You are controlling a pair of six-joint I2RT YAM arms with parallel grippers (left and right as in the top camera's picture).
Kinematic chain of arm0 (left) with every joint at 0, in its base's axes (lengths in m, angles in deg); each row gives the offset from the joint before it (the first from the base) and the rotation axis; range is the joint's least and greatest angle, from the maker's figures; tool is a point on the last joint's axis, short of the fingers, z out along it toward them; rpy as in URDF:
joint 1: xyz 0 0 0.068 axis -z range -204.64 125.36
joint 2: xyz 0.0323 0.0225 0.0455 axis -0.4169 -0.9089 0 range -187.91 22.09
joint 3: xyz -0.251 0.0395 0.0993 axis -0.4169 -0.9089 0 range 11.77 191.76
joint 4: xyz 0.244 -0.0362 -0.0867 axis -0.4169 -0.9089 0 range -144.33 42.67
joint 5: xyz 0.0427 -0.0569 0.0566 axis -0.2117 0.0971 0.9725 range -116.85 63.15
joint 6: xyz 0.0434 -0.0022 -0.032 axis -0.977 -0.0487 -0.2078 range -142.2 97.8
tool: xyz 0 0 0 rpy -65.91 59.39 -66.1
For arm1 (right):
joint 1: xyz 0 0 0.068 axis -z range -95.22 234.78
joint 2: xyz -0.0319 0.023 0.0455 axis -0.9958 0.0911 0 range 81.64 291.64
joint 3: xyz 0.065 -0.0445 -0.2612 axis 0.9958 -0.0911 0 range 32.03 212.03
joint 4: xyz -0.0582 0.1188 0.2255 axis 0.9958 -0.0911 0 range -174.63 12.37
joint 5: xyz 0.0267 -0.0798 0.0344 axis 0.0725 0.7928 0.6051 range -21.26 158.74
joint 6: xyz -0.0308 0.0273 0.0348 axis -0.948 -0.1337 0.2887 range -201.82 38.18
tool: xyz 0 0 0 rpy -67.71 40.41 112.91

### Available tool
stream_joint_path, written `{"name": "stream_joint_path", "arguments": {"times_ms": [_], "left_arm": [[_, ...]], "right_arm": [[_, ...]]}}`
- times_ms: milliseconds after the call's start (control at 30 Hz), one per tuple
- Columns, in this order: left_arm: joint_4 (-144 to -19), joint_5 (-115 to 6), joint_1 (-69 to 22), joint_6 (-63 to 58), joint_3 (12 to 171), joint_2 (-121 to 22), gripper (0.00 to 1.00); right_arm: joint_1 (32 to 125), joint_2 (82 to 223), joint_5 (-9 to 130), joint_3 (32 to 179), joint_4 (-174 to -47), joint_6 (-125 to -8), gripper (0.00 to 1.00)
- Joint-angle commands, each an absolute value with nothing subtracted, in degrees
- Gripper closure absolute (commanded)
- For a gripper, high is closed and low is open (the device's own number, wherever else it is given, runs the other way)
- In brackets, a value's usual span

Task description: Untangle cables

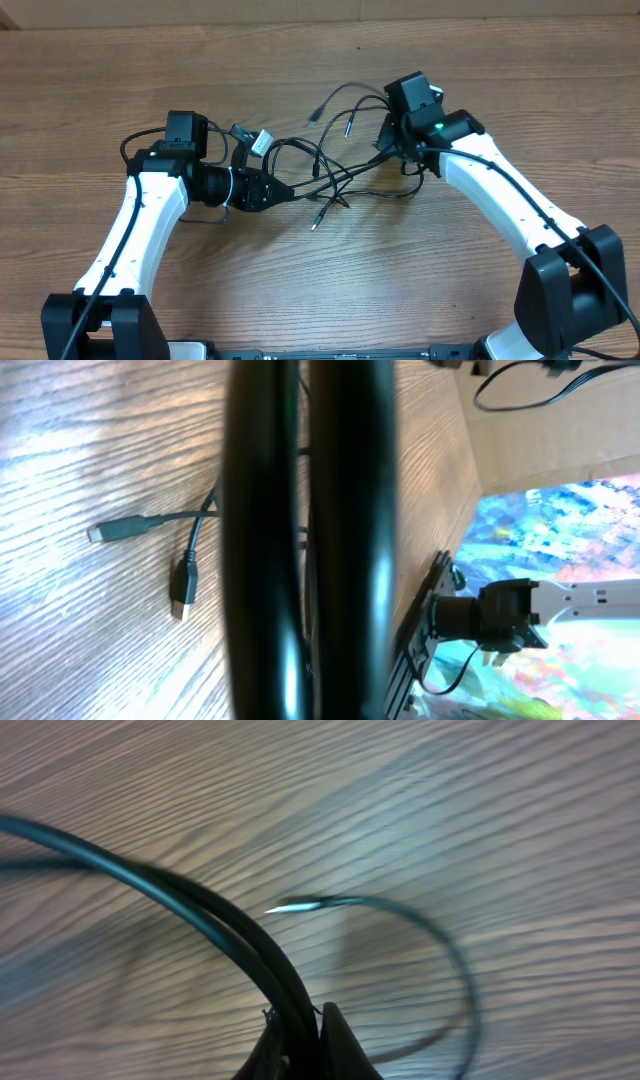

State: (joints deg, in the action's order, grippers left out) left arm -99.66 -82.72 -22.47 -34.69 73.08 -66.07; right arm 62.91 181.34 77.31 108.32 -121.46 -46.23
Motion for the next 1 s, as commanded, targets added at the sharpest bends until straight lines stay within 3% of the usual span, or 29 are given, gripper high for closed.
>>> {"name": "stream_joint_path", "arguments": {"times_ms": [0, 267, 533, 733, 833, 933, 967], "left_arm": [[-100.2, -80.3, -23.4, -36.4, 73.0, -66.0, 0.96], [-100.2, -80.3, -23.4, -36.4, 73.0, -66.0, 0.96], [-96.1, -81.1, -23.4, -31.4, 73.0, -66.0, 0.96], [-88.8, -80.8, -23.4, -20.7, 73.0, -66.0, 0.95], [-86.4, -80.0, -23.4, -16.7, 73.0, -66.0, 0.83], [-86.2, -79.2, -23.4, -16.1, 73.0, -66.0, 0.53], [-86.5, -78.4, -23.4, -15.9, 73.0, -66.0, 0.49]], "right_arm": [[68.5, 180.1, 79.8, 108.3, -122.8, -45.6, 0.89], [71.7, 180.1, 74.8, 108.3, -125.3, -42.8, 0.67], [71.6, 178.9, 62.2, 108.3, -129.7, -50.8, 0.66], [71.3, 174.1, 46.8, 108.3, -138.0, -58.4, 0.65], [69.2, 173.1, 44.6, 108.3, -142.9, -58.6, 0.65], [66.0, 173.1, 44.7, 108.2, -145.6, -58.5, 0.65], [64.8, 173.1, 44.7, 108.2, -145.7, -58.6, 0.65]]}}
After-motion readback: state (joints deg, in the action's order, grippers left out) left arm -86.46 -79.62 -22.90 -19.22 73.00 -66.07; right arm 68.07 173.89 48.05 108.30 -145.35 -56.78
